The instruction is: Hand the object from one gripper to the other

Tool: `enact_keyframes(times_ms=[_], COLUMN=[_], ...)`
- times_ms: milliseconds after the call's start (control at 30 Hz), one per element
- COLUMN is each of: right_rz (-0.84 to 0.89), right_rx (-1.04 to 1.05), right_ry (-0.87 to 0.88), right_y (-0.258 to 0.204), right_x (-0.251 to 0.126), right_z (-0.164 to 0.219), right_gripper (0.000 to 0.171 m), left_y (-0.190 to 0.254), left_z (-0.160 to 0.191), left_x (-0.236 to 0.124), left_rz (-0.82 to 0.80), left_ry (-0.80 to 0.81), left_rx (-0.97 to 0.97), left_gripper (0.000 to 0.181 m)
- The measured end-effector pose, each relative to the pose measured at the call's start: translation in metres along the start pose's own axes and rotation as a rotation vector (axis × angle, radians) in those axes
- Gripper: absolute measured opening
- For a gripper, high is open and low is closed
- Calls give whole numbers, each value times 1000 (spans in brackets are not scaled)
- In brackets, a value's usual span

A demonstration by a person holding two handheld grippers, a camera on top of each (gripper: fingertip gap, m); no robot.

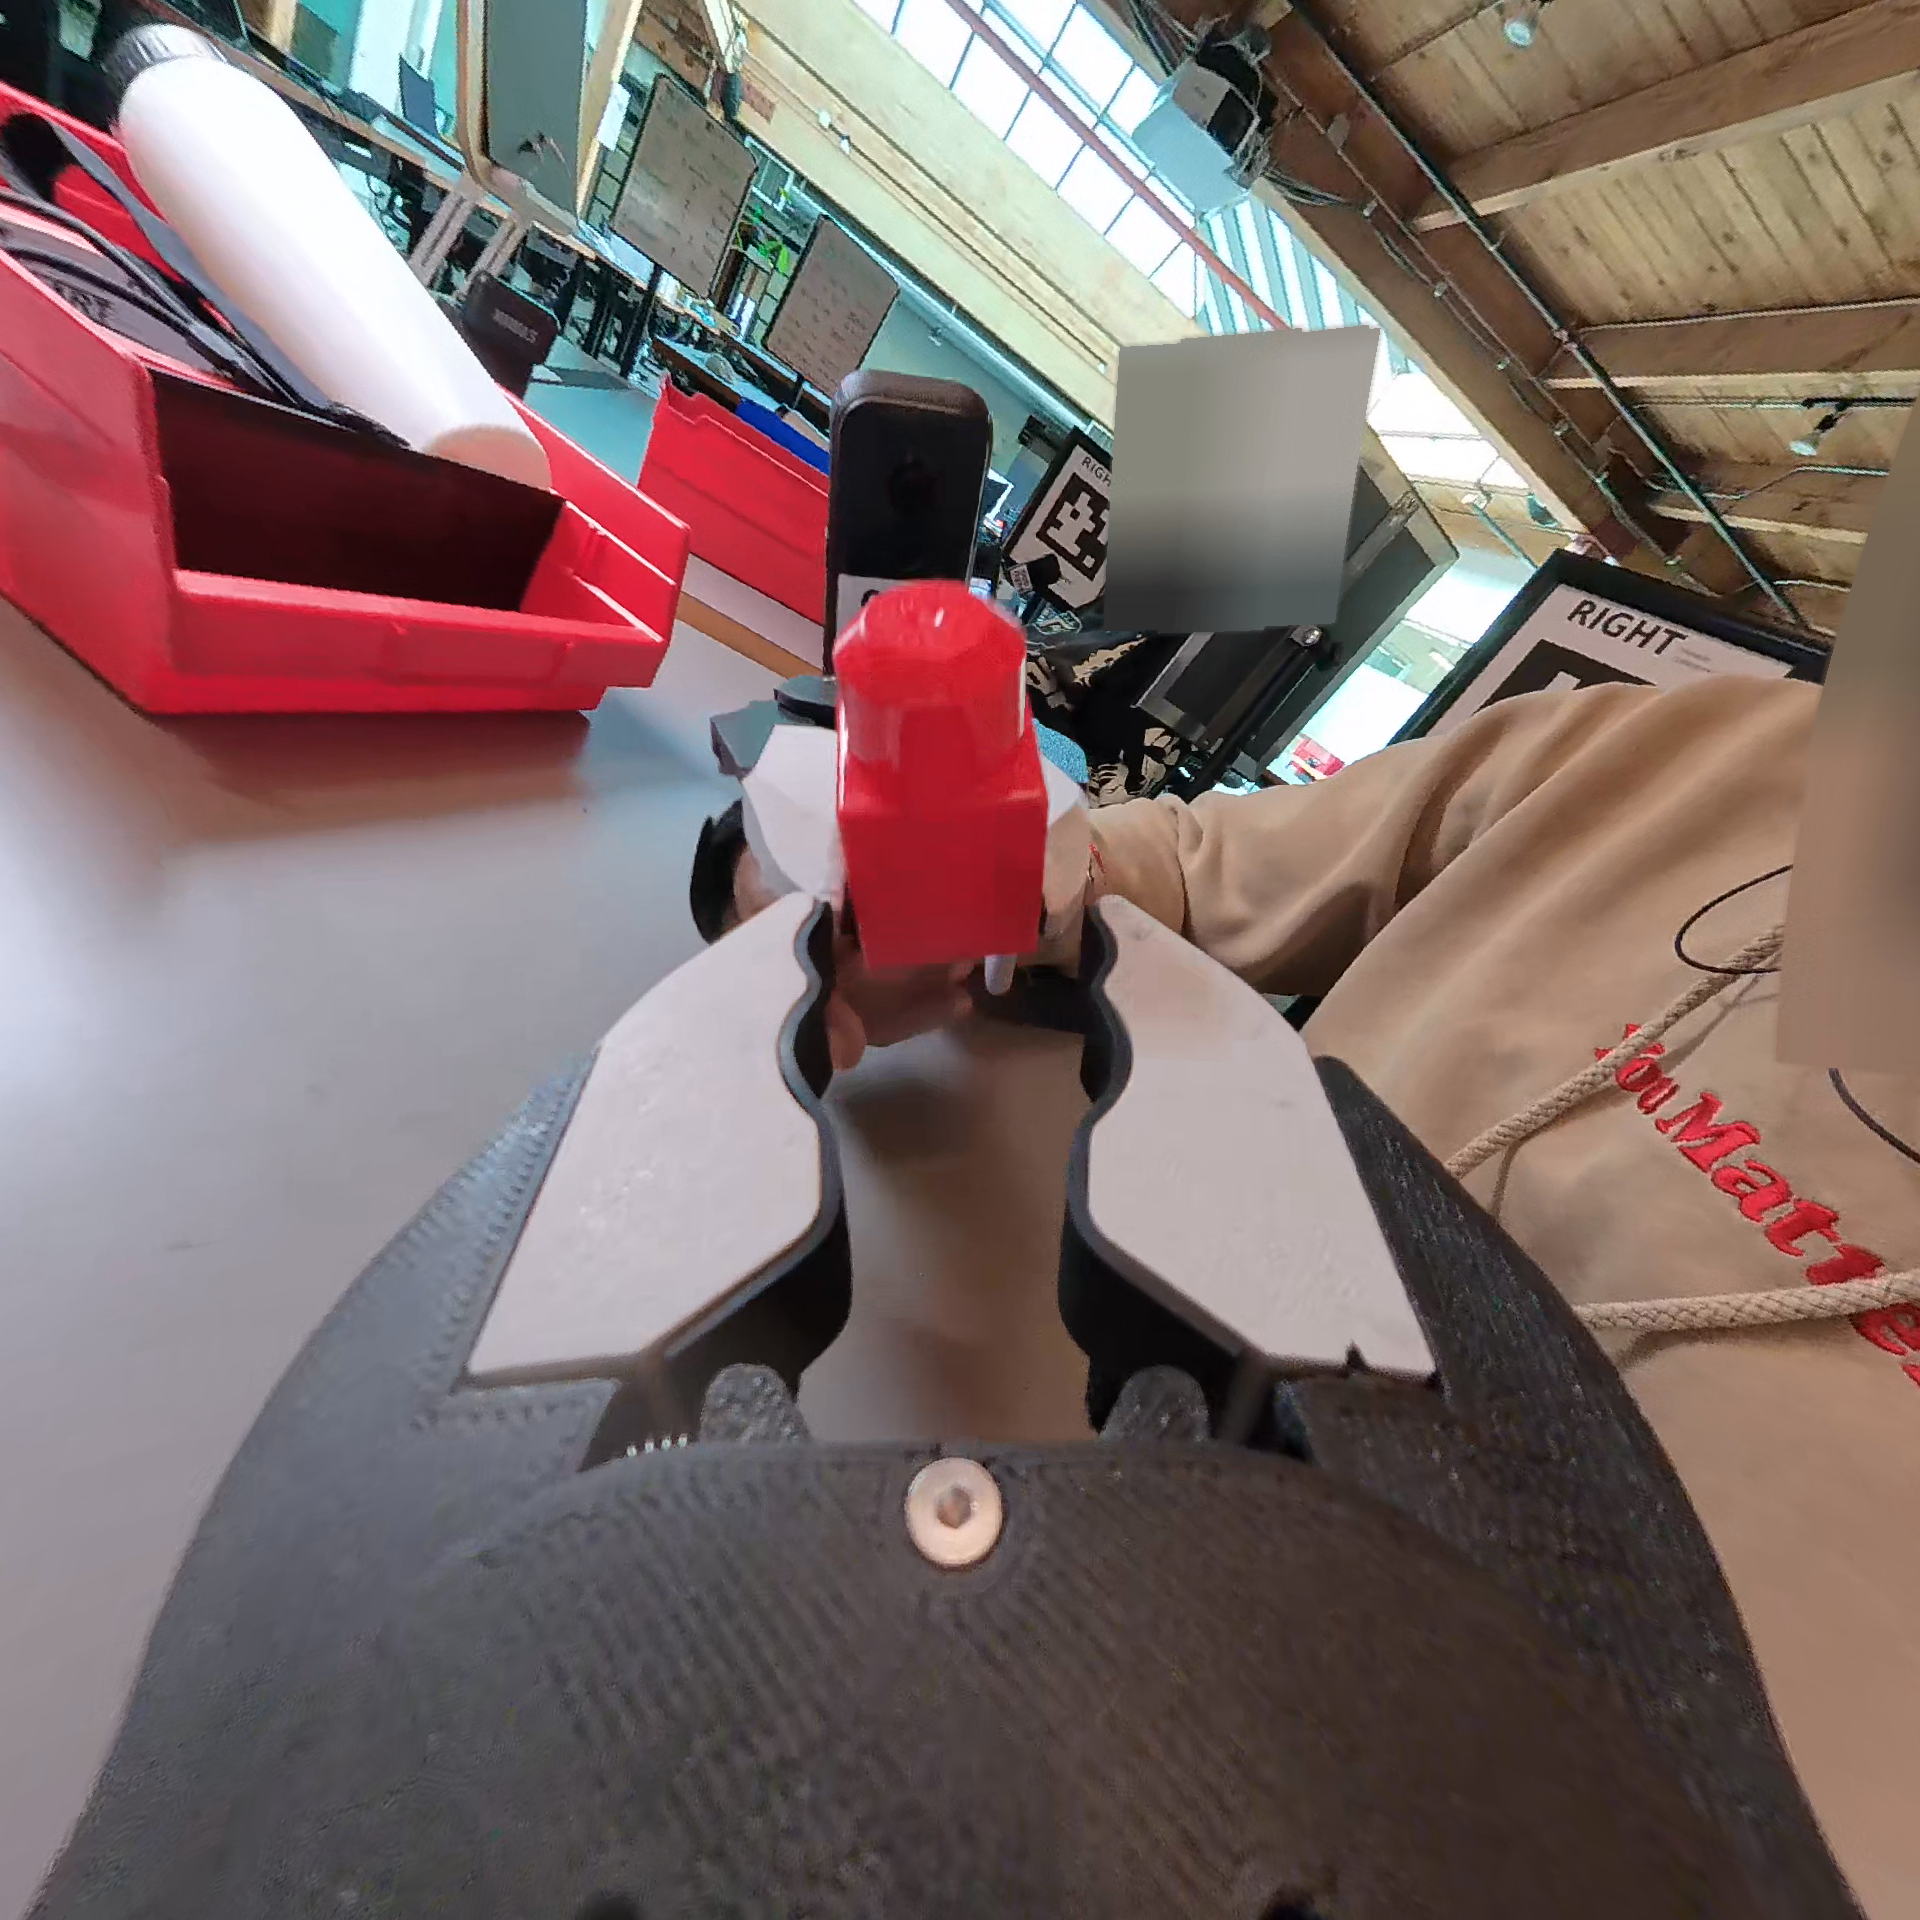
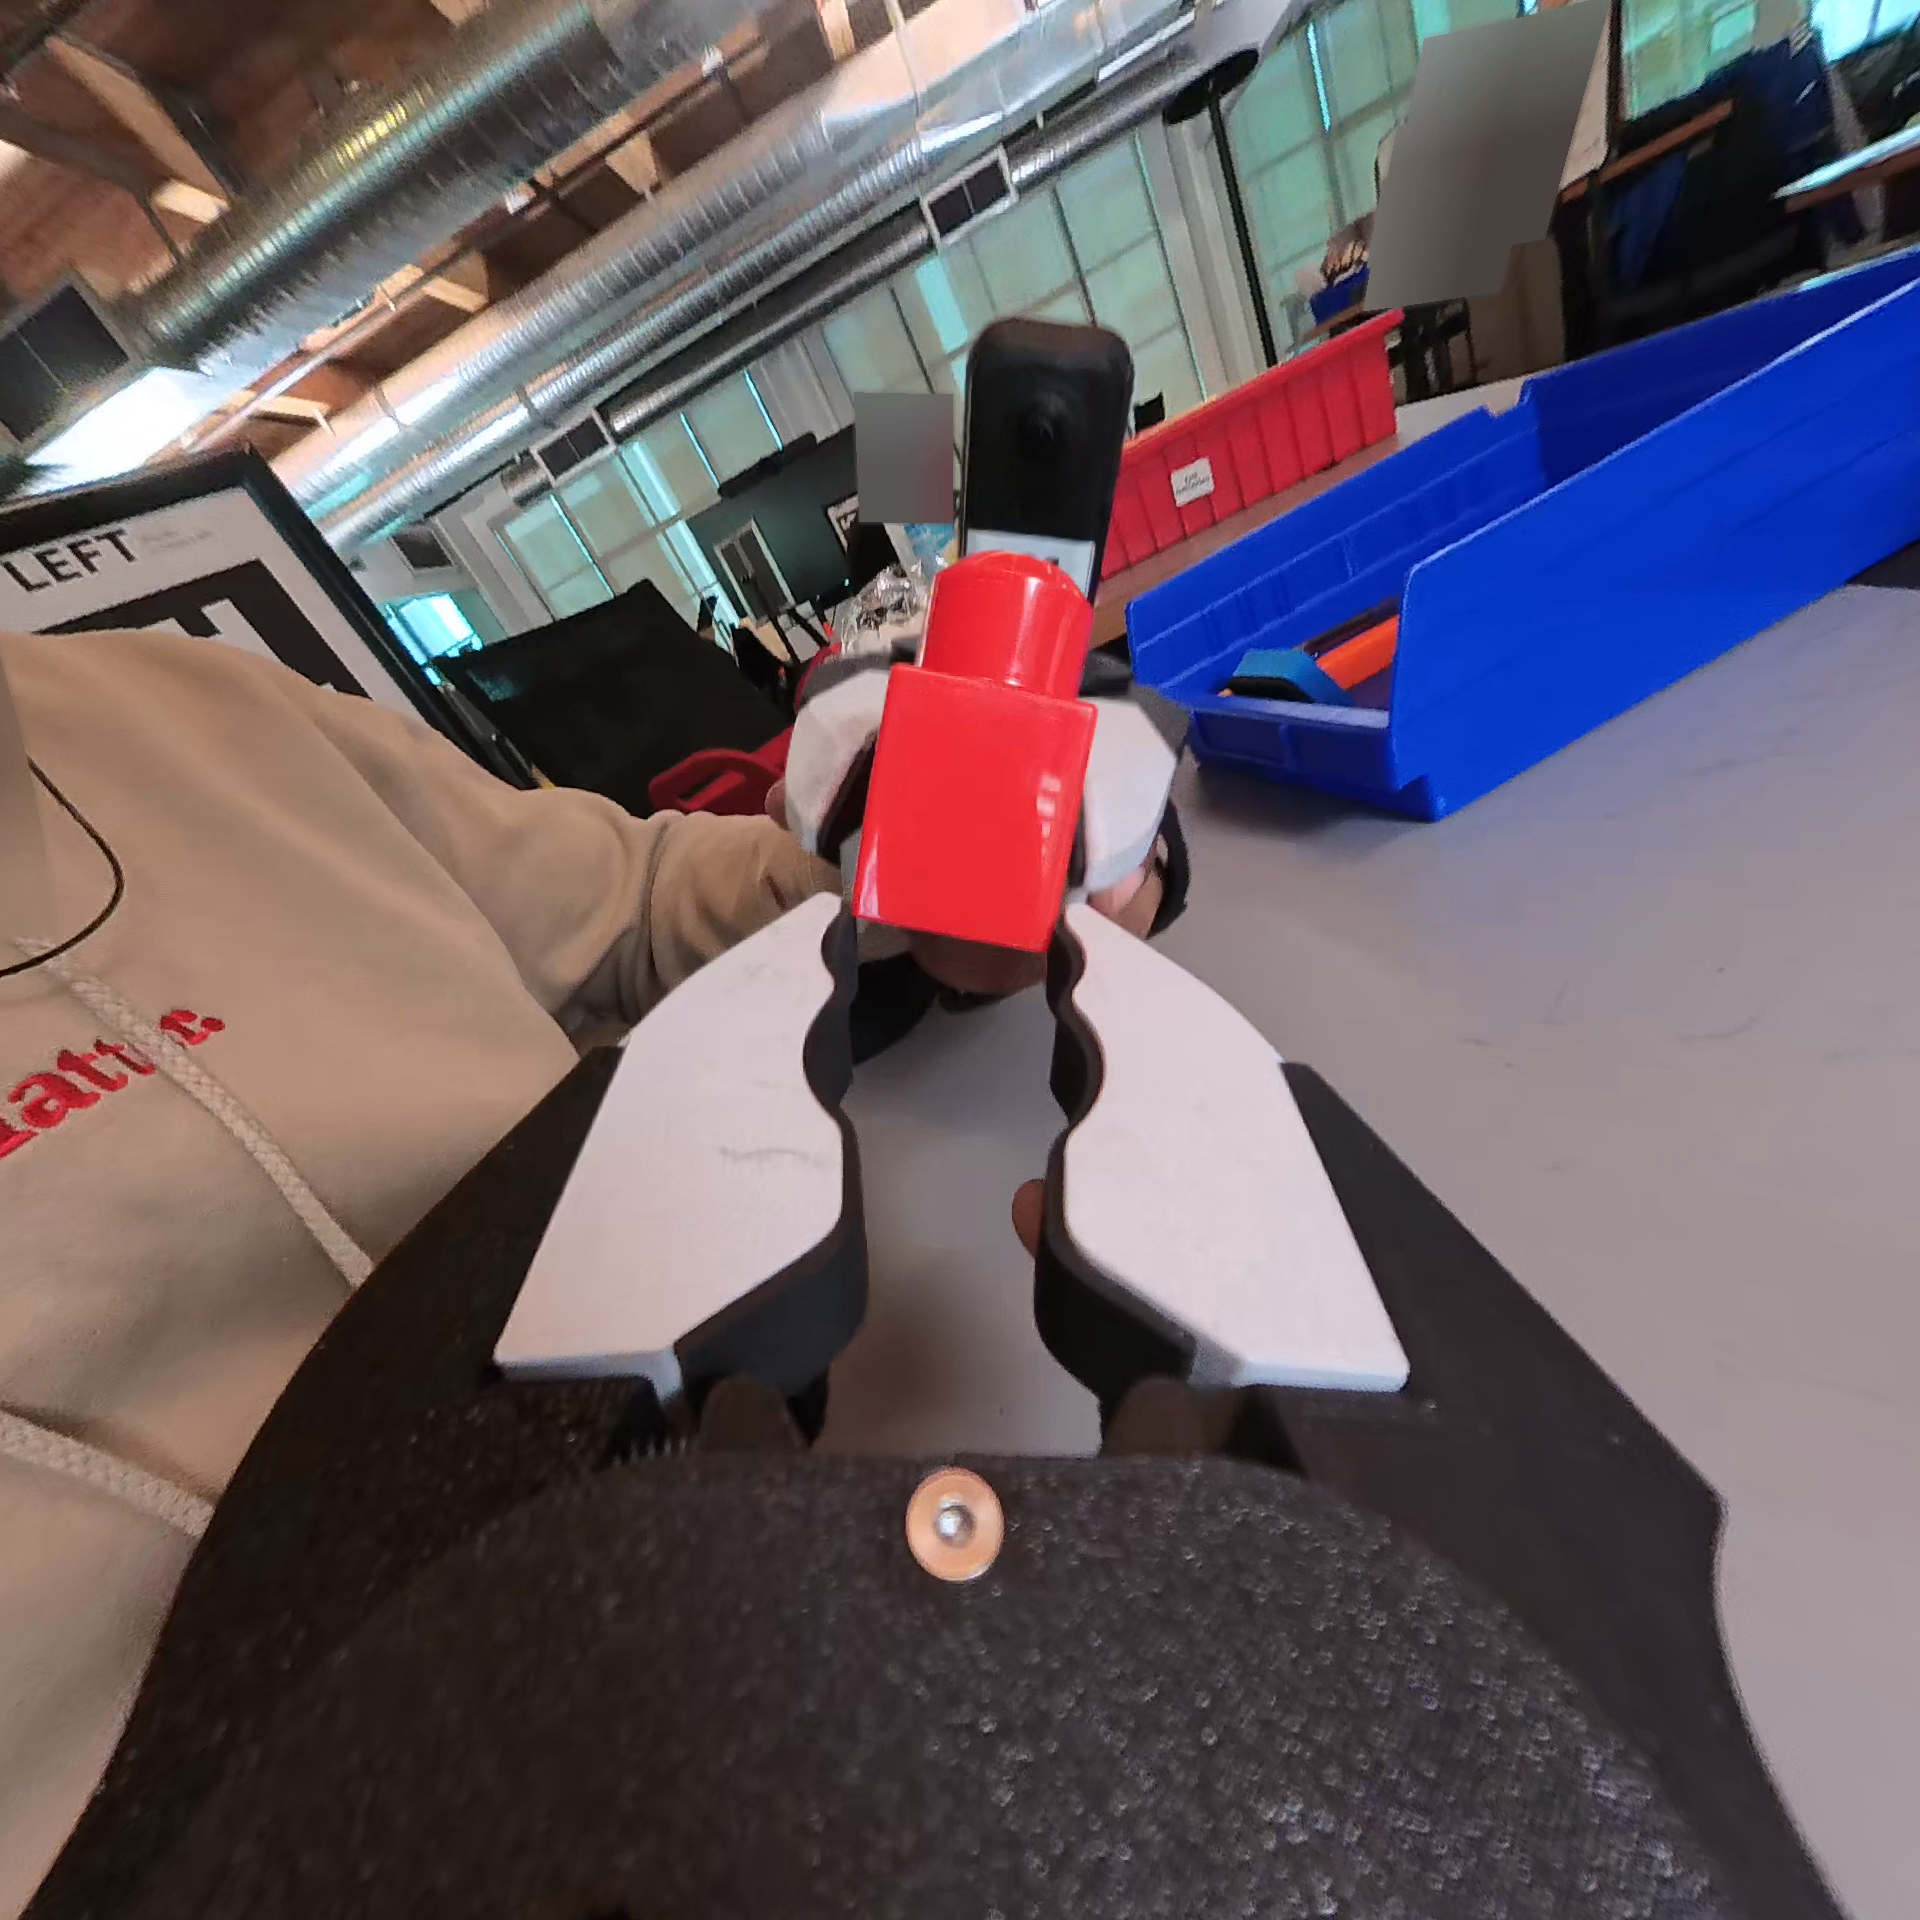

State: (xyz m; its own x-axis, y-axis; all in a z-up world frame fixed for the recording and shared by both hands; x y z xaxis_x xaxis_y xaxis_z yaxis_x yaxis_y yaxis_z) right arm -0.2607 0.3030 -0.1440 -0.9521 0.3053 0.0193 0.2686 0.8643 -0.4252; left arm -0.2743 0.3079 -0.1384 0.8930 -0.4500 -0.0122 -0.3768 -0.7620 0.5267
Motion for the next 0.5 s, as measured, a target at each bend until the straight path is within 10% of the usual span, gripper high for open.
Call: enact_keyframes(times_ms=[500], right_rz=[34], right_rx=[-16], right_ry=[-42], right_y=[5], right_x=[-3], right_z=[-1], right_gripper=[42], left_y=[-5], left_z=[7], left_x=[2], left_rz=[-45], left_ry=[-62], left_rx=[1], left_gripper=[34])
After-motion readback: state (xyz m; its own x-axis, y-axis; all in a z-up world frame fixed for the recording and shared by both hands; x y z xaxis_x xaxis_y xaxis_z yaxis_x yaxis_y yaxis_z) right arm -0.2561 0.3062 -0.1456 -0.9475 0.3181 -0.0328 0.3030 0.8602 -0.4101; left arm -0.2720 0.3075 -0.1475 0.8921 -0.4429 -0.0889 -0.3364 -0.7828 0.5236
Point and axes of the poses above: each gripper's, where its closed fingertips meet, x out along the fingers, z out of its underside, y = z × x across the jaws, the point moved 1 cm from there along -x, back along the fingers, and after that the axes turned 4 degrees about -y, right-handed, at the moved point
